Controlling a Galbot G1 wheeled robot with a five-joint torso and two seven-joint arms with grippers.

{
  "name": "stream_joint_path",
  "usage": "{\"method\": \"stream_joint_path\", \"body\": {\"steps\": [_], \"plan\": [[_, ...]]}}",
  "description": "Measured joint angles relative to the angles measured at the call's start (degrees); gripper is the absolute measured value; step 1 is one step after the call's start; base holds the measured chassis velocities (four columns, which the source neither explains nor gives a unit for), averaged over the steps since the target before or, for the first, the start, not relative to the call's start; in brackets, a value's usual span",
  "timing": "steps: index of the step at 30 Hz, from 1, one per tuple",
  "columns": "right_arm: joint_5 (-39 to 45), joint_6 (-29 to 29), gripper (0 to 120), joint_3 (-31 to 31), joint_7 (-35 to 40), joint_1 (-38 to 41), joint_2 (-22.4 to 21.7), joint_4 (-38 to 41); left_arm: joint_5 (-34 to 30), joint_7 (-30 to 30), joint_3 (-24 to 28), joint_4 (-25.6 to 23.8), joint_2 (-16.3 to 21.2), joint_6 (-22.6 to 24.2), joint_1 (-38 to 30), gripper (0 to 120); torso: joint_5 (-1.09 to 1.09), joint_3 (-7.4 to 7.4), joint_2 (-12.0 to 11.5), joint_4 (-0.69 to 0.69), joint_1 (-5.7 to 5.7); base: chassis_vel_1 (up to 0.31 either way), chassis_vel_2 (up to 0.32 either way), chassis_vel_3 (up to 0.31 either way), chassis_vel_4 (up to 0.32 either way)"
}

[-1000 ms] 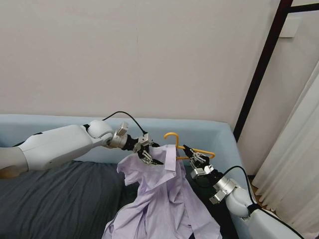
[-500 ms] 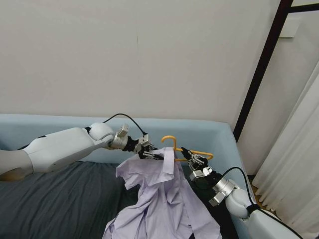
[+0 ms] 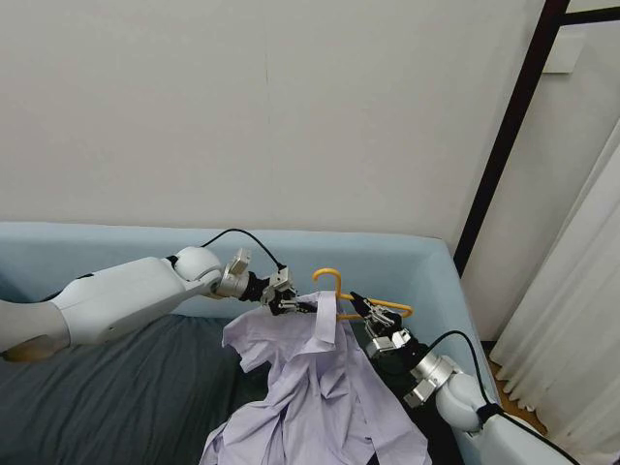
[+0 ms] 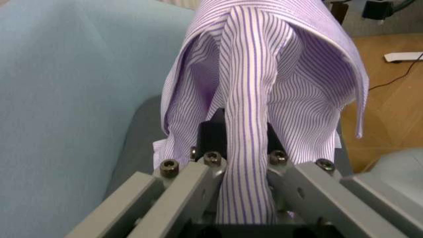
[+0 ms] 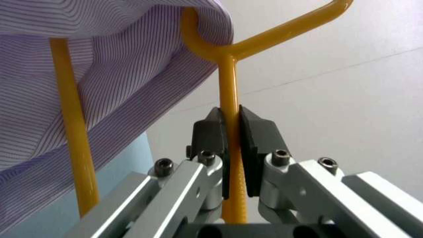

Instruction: Pick up the clothes from the sofa and hang them on the clothes hanger.

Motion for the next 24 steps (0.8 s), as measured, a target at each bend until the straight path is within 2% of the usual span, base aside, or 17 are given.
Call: {"method": "stream_joint_path", "body": {"steps": [2, 5, 7, 9, 11, 14, 15, 16, 19, 21, 22, 24], "plan": [[0.5, 0.0, 5, 0.0, -0.4, -0.2, -0.4, 0.5, 0.1, 0.1, -0.2, 0.1, 0.0, -0.1, 0.2, 1, -0.01, 0.0, 0.0, 0.0, 0.0, 0.0, 0.0, 0.0, 0.0], [1.8, 0.1, 20, 0.3, -0.8, -1.2, -0.7, 1.5, 0.3, 0.2, -0.4, 0.5, 0.1, -0.2, 0.7, 1, 0.0, 0.0, 0.0, 0.0, 0.0, 0.0, 0.0, 0.0, 0.0], [2.2, 0.1, 21, 0.5, -0.9, -1.4, -0.8, 1.8, 0.4, 0.2, -0.5, 0.6, 0.1, -0.2, 0.8, 1, 0.0, 0.0, 0.0, 0.0, 0.0, 0.0, 0.0, 0.0, 0.0], [3.4, 1.1, 33, 1.0, -2.0, -2.2, -1.4, 2.6, 0.8, 0.4, -0.6, 0.8, 0.3, -0.3, 1.3, 1, -0.01, 0.0, 0.0, 0.0, 0.0, 0.0, 0.0, 0.0, 0.0], [3.6, 1.4, 35, 1.0, -2.2, -2.4, -1.6, 2.8, 0.9, 0.4, -0.7, 0.9, 0.3, -0.3, 1.4, 1, -0.01, 0.0, 0.0, 0.01, 0.0, 0.0, 0.0, 0.0, 0.0], [8.9, 2.3, 50, 1.3, -4.2, -5.0, -3.2, 5.1, 1.6, 0.5, -1.8, 1.9, 0.2, -0.7, 2.1, 1, 0.0, 0.0, 0.0, 0.0, 0.0, 0.0, 0.0, 0.0, 0.0], [13.1, 1.2, 55, 1.4, -5.1, -6.8, -4.4, 7.1, 1.9, 0.5, -2.7, 2.7, 0.2, -1.0, 2.6, 1, 0.01, 0.0, 0.0, 0.0, 0.0, 0.0, 0.0, 0.0, 0.0], [13.1, 1.2, 55, 1.4, -5.1, -6.8, -4.4, 7.1, 1.9, 0.5, -2.7, 2.7, 0.2, -1.0, 2.6, 1, 0.01, 0.0, 0.0, 0.0, 0.0, 0.0, 0.0, 0.0, 0.0], [24.1, -4.5, 68, 2.0, -6.7, -12.4, -8.1, 12.6, 3.7, 0.8, -5.8, 4.8, 0.5, -1.8, 5.0, 1, 0.01, -0.01, 0.0, -0.01, 0.0, 0.0, 0.0, 0.0, 0.0], [24.6, -4.8, 70, 2.1, -6.9, -12.8, -8.3, 12.9, 3.8, 0.8, -5.9, 4.8, 0.6, -1.8, 5.1, 1, 0.0, -0.01, 0.0, -0.01, 0.0, 0.0, 0.0, 0.0, 0.0], [29.6, -8.3, 79, 2.8, -8.0, -16.4, -9.9, 15.6, 5.1, 0.9, -8.0, 5.7, 0.7, -2.2, 7.4, 1, -0.01, 0.0, 0.0, 0.0, 0.0, 0.0, 0.0, 0.0, 0.0], [34.8, -11.8, 87, 3.0, -8.6, -19.5, -11.0, 17.3, 5.7, 1.0, -9.9, 5.9, 0.9, -2.4, 9.6, 1, -0.02, -0.01, 0.0, -0.02, 0.0, 0.0, 0.0, 0.0, 0.0]]}}
